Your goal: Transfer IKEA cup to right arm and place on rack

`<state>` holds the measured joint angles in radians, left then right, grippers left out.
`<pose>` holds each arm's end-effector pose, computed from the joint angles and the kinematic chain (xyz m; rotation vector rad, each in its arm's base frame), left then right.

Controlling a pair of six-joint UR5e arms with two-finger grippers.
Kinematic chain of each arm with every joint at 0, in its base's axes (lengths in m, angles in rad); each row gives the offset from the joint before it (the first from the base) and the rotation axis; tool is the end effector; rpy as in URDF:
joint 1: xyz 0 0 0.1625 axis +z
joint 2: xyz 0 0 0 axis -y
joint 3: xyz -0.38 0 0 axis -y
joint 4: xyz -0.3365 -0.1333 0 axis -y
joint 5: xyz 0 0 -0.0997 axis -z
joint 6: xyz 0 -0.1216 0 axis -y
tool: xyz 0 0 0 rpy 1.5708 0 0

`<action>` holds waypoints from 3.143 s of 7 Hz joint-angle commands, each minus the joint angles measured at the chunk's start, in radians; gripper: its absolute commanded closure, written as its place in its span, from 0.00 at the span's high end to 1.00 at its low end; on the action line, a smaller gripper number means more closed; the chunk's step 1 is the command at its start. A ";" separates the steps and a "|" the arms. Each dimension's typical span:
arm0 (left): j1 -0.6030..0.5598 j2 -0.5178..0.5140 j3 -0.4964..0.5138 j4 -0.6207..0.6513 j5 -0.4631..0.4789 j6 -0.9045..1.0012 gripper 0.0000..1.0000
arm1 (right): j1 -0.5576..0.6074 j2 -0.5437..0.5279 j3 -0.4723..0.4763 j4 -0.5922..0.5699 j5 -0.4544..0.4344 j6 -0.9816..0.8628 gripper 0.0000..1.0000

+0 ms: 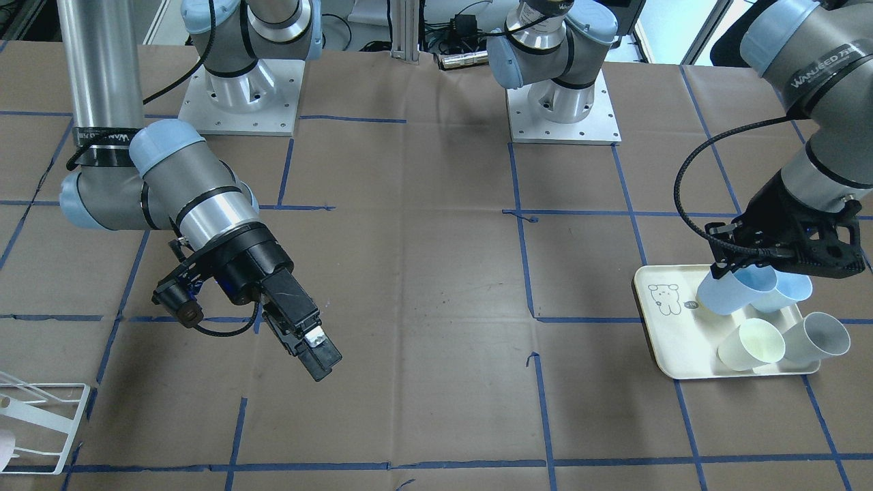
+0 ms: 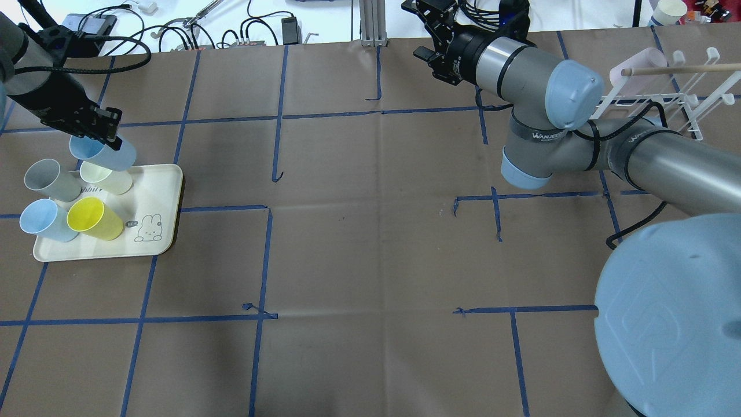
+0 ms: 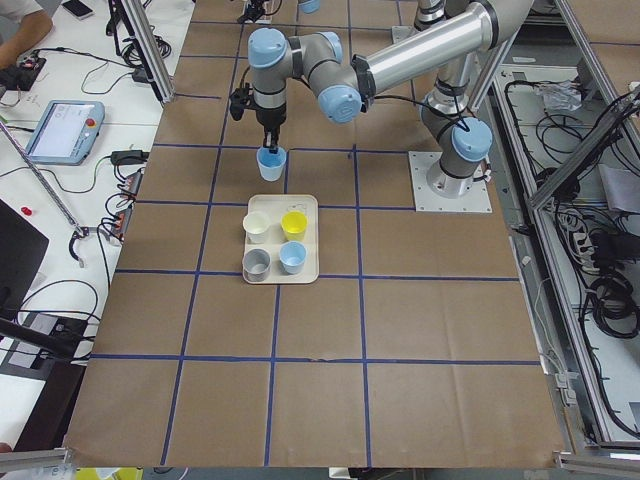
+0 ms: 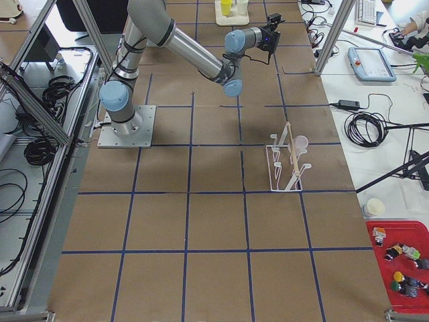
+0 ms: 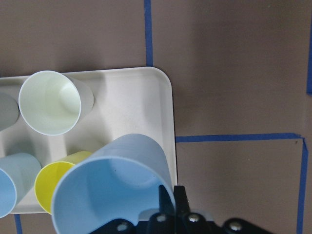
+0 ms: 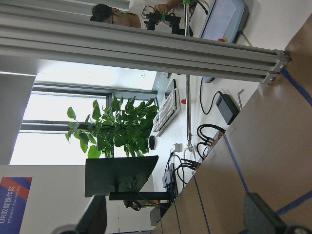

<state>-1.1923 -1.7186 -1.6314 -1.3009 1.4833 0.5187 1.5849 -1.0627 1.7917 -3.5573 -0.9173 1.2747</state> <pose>0.0481 -0.5105 0.3540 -0.2203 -3.0782 0.1441 0.2151 -0.5554 0.3354 0.7100 1.7338 -0.6873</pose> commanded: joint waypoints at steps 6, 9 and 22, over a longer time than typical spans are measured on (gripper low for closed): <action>0.005 0.046 -0.027 0.011 -0.673 0.358 0.00 | -0.003 0.000 0.002 -0.014 0.000 0.003 1.00; 0.013 -0.013 -0.091 0.015 -0.880 0.536 0.00 | 0.001 -0.002 0.017 -0.048 0.006 0.005 1.00; -0.148 -0.026 -0.540 1.072 -1.260 0.201 0.00 | 0.173 0.116 0.006 -0.325 -0.429 0.117 1.00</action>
<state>-1.3412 -1.8034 -2.0943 -0.2826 0.2841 0.7315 1.7571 -0.9944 1.8054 -3.8400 -1.3323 1.3892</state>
